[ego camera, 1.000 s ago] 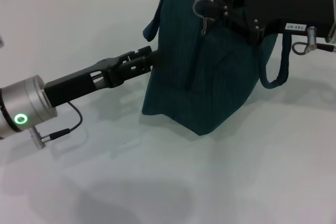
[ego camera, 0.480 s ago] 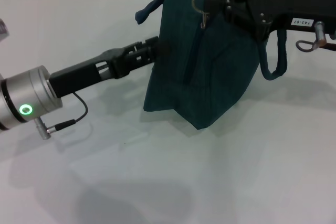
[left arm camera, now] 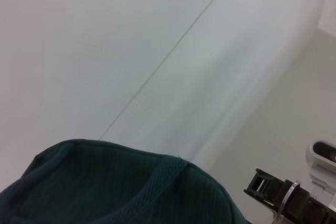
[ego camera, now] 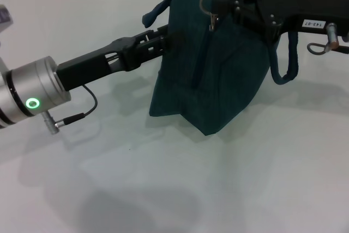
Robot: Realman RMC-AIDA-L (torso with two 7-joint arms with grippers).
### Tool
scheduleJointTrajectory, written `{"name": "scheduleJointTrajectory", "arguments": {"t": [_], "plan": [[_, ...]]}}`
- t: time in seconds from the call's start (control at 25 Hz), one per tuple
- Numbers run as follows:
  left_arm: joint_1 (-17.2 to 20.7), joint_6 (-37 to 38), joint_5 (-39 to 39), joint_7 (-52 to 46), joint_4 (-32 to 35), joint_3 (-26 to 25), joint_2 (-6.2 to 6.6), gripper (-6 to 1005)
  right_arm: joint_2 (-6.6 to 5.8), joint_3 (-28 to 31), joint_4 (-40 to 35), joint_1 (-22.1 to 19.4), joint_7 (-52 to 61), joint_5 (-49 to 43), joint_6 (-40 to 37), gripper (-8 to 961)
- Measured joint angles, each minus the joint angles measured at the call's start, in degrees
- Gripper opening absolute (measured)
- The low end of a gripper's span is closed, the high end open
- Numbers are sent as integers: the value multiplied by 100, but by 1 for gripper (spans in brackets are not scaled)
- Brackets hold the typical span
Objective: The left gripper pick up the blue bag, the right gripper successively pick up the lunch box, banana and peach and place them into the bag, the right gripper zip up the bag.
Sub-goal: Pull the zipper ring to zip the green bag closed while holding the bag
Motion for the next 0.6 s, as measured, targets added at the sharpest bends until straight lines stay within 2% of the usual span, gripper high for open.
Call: {"name": "scheduleJointTrajectory", "arguments": {"t": [0.44,0.6], "plan": [[-111,-434,3,278,-149,134,-4,690,2,8,0,1,4,0,0,11],[-124,-454,-108,381,-214,136,0,574,2,13,1,-11,4,0,-1,11]]}}
